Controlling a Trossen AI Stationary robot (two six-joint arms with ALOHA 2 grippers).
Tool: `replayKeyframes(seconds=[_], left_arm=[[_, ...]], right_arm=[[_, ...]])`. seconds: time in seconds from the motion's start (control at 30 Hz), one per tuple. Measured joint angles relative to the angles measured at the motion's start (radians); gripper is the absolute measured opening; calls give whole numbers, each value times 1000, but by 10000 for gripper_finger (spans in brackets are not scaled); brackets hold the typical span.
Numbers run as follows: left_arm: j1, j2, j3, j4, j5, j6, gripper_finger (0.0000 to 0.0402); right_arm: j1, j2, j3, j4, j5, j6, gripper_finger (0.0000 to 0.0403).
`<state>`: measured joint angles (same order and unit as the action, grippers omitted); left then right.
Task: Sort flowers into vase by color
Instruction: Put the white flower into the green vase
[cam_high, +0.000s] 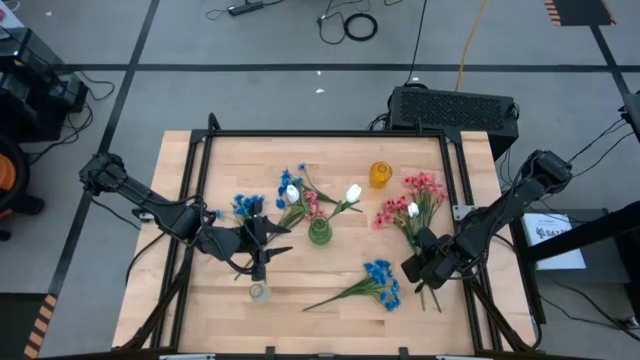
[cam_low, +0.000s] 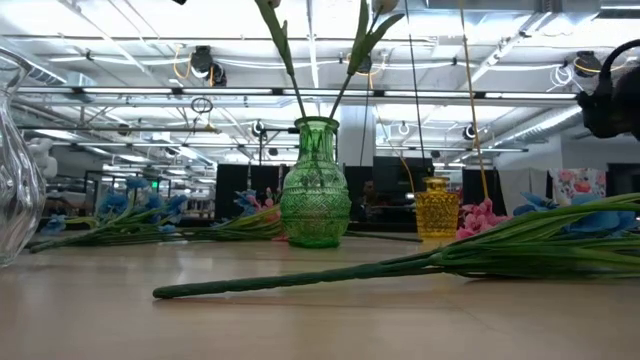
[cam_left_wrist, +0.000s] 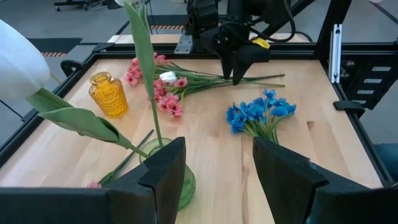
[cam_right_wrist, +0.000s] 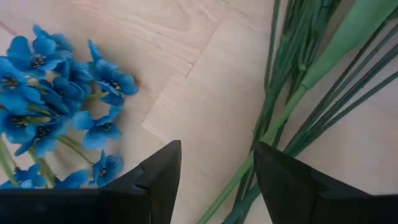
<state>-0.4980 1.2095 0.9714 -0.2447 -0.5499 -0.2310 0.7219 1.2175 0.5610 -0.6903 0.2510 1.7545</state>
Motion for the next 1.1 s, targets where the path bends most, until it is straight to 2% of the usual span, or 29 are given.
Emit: replayKeyframes(seconds=[0.43,1.0,1.1], left_arm=[[0,1,0,0,0,1,193],[0,1,0,0,0,2,193],[0,1,0,0,0,2,193]], right_arm=[[0,58,0,-27,-19,9,184],[0,63,1,-64,-20,-12,15],[0,63,1,-72,-21,-11,4]])
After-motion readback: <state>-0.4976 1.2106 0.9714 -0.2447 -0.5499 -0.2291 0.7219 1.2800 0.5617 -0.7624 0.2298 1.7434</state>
